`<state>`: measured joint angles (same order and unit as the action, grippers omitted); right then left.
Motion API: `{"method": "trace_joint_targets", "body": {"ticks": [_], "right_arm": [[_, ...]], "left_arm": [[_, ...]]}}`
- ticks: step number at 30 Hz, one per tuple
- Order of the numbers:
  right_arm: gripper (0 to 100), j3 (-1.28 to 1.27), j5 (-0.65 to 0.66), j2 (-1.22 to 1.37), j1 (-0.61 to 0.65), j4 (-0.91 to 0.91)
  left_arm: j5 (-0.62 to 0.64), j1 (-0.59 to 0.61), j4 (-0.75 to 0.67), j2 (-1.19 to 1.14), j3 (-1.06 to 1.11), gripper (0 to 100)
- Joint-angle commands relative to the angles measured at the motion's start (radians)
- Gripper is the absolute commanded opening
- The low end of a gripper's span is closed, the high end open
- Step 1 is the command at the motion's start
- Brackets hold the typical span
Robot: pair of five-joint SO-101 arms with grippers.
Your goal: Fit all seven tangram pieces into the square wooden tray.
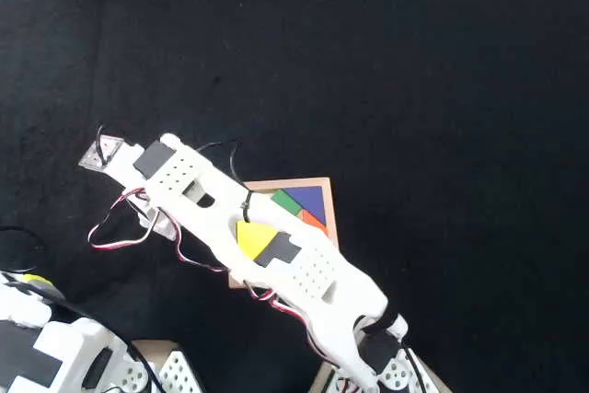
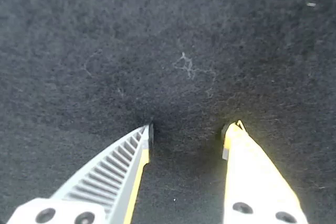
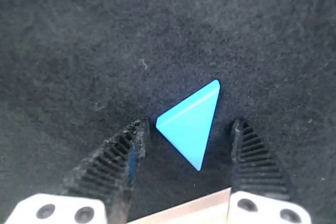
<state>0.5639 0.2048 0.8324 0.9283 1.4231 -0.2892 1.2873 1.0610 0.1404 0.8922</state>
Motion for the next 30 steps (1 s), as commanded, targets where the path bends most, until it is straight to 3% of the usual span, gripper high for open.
{"method": "trace_joint_targets", "body": {"ticks": [1,19,26,30], "right_arm": [[24.0,0.044,-0.011,0.004,-0.009,0.002],[23.7,0.068,-0.011,-0.001,-0.009,-0.005],[7.1,0.068,-0.009,0.001,-0.009,-0.02],[2.9,0.067,-0.005,0.001,-0.012,-0.025]], "left_arm": [[-0.008,-0.012,-0.012,-0.009,0.031,23],[-0.008,-0.012,-0.012,-0.009,0.031,23],[-0.008,-0.012,-0.012,-0.009,0.031,23],[-0.008,-0.013,-0.012,-0.009,0.031,23]]}}
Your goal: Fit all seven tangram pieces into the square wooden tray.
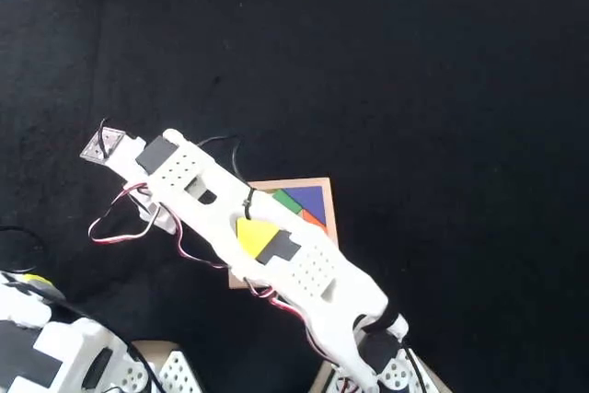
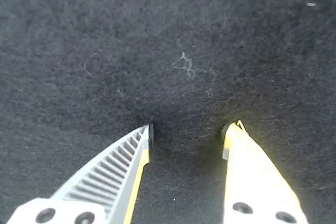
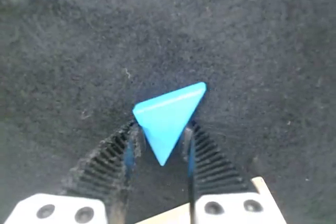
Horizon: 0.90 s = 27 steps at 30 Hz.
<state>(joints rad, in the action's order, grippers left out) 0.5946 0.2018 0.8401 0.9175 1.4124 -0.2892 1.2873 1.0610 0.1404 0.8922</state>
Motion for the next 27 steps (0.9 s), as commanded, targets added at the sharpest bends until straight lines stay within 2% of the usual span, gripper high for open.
{"method": "trace_joint_targets", "body": {"ticks": [1,8,15,21,25,27], "right_arm": [[1.5,0.038,-0.002,-0.007,-0.003,-0.011],[1.1,0.11,0.025,-0.054,-0.054,0.106],[1.1,0.285,0.272,-0.194,-0.15,0.356],[1.1,0.134,0.509,-0.42,-0.261,0.354],[1.1,-0.042,0.519,-0.559,-0.292,0.353],[1.1,-0.102,0.494,-0.651,-0.331,0.353]], "left_arm": [[-0.008,-0.013,-0.012,-0.009,0.031,23],[-0.008,-0.013,-0.012,-0.009,0.031,23],[-0.008,-0.013,-0.012,-0.009,0.031,23],[-0.008,-0.013,-0.012,-0.009,0.031,23],[-0.008,-0.021,-0.012,-0.009,0.031,23],[-0.011,-0.108,-0.011,-0.002,0.025,23]]}}
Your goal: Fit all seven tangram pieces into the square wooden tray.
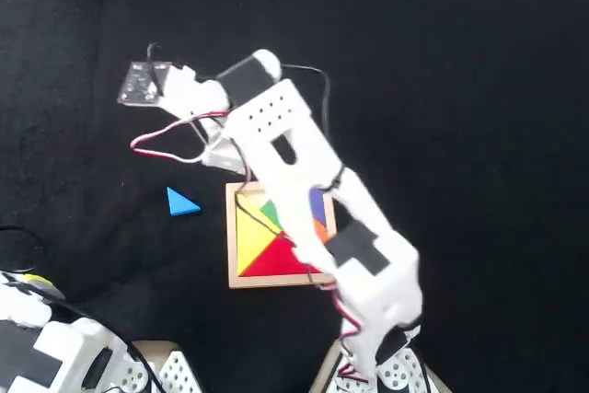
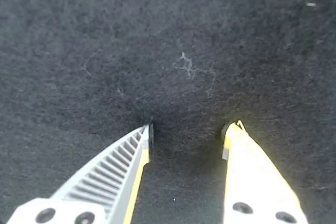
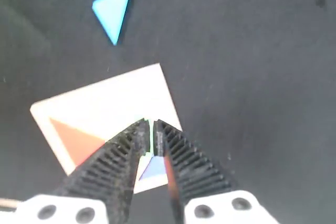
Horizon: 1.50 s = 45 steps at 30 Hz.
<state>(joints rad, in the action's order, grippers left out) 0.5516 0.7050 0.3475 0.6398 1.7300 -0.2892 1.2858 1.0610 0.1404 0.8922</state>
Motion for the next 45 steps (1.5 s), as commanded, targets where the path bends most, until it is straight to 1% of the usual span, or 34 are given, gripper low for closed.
{"method": "trace_joint_targets", "body": {"ticks": [1,4,8,11,14,16,19,21,23,25,26,28,30,32,34,35,36,39,42,44,45], "right_arm": [[1.1,-0.085,-0.043,-0.217,-0.08,0.035],[1.1,-0.15,-0.126,-0.397,-0.158,0.032],[1.1,-0.349,-0.173,-0.595,-0.244,0.006],[1.1,-0.576,-0.192,-0.688,-0.325,-0.077],[1.1,-0.819,-0.195,-0.746,-0.445,-0.241],[1.1,-0.969,-0.195,-0.776,-0.523,-0.365],[1.1,-1.161,-0.198,-0.797,-0.597,-0.531],[1.1,-1.259,-0.245,-0.805,-0.606,-0.623],[1.1,-1.33,-0.308,-0.805,-0.603,-0.706],[1.1,-1.377,-0.361,-0.802,-0.603,-0.781],[1.1,-1.395,-0.381,-0.802,-0.605,-0.809],[1.1,-1.432,-0.407,-0.799,-0.609,-0.85],[1.1,-1.483,-0.414,-0.799,-0.611,-0.905],[1.1,-1.524,-0.417,-0.799,-0.611,-0.973],[1.1,-1.549,-0.414,-0.799,-0.611,-1.031],[1.1,-1.557,-0.413,-0.799,-0.612,-1.053],[1.1,-1.561,-0.411,-0.799,-0.614,-1.065],[1.1,-1.566,-0.411,-0.799,-0.657,-1.079],[1.1,-1.567,-0.411,-0.797,-0.717,-1.103],[1.1,-1.569,-0.411,-0.797,-0.726,-1.122],[1.1,-1.573,-0.411,-0.797,-0.724,-1.126]], "left_arm": [[-0.011,-0.188,-0.006,0.002,0.021,23],[-0.008,-0.43,0.018,0.003,-0.036,23],[-0.008,-0.671,0.114,0.005,-0.208,23],[-0.011,-0.811,0.201,0.025,-0.394,23],[-0.02,-0.909,0.256,0.046,-0.559,23],[-0.097,-0.96,0.327,0.074,-0.673,23],[-0.282,-1.018,0.399,0.097,-0.797,23],[-0.411,-1.041,0.431,0.098,-0.828,23],[-0.519,-1.053,0.431,0.095,-0.822,23],[-0.586,-1.067,0.365,0.069,-0.771,23],[-0.598,-1.073,0.299,0.044,-0.728,23],[-0.572,-1.07,0.161,-0.012,-0.619,23],[-0.565,-1.058,0.052,-0.06,-0.501,23],[-0.565,-1.066,-0.029,-0.074,-0.417,23],[-0.565,-1.098,-0.086,-0.057,-0.354,23],[-0.571,-1.121,-0.094,-0.041,-0.329,24],[-0.612,-1.145,-0.086,-0.021,-0.311,24],[-0.853,-1.19,-0.038,0.038,-0.28,24],[-0.974,-1.198,-0.008,0.08,-0.312,31],[-1.069,-1.198,0.028,0.092,-0.351,36],[-1.117,-1.199,0.048,0.094,-0.371,37]]}}
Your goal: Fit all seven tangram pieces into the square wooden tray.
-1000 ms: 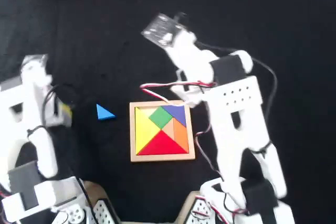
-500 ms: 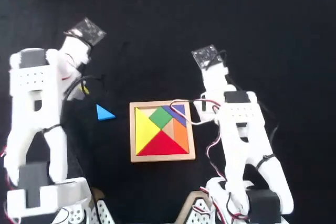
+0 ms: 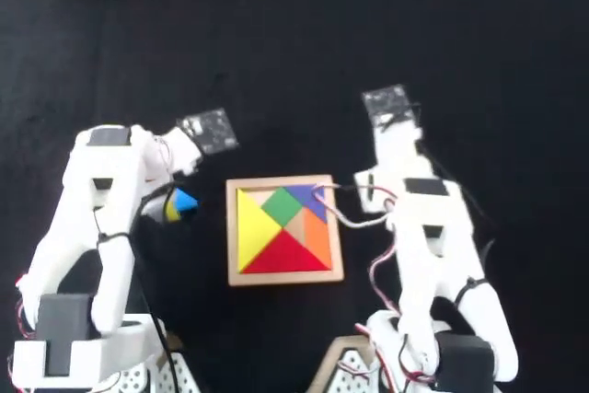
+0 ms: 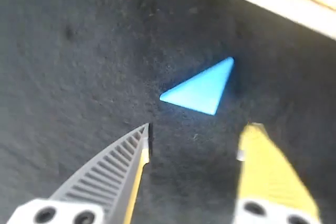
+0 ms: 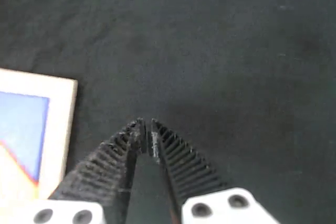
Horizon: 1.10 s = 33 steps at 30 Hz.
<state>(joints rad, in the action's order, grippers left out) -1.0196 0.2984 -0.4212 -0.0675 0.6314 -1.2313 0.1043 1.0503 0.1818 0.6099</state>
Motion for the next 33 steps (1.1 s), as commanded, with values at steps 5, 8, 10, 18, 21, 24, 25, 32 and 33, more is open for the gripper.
{"method": "trace_joint_targets", "body": {"ticks": [5,8,10,18,21,24,25,32,33], "right_arm": [[1.1,-0.03,-0.003,-0.028,-0.015,-0.075],[1.1,-0.027,-0.003,-0.028,-0.015,-0.075],[1.1,-0.025,-0.003,-0.028,-0.015,-0.075],[1.1,-0.03,-0.003,-0.028,0.002,-0.074],[1.1,-0.028,-0.003,-0.028,0.002,-0.074],[1.1,-0.028,-0.003,-0.028,0.002,-0.075],[1.1,-0.028,-0.003,-0.028,0.002,-0.075],[1.1,-0.028,-0.003,-0.028,0.003,-0.072],[1.1,-0.028,-0.003,-0.028,0.008,-0.071]], "left_arm": [[-0.295,-0.031,0.068,0.011,-0.14,36],[-0.325,-0.039,0.066,-0.034,-0.153,36],[-0.345,-0.045,0.029,-0.071,-0.148,36],[-0.407,-0.051,-0.083,-0.187,-0.151,36],[-0.431,-0.077,-0.087,-0.198,-0.148,36],[-0.433,-0.094,-0.089,-0.201,-0.151,36],[-0.433,-0.097,-0.094,-0.201,-0.147,36],[-0.423,-0.074,-0.238,-0.327,-0.091,36],[-0.423,-0.065,-0.245,-0.344,-0.097,36]]}}
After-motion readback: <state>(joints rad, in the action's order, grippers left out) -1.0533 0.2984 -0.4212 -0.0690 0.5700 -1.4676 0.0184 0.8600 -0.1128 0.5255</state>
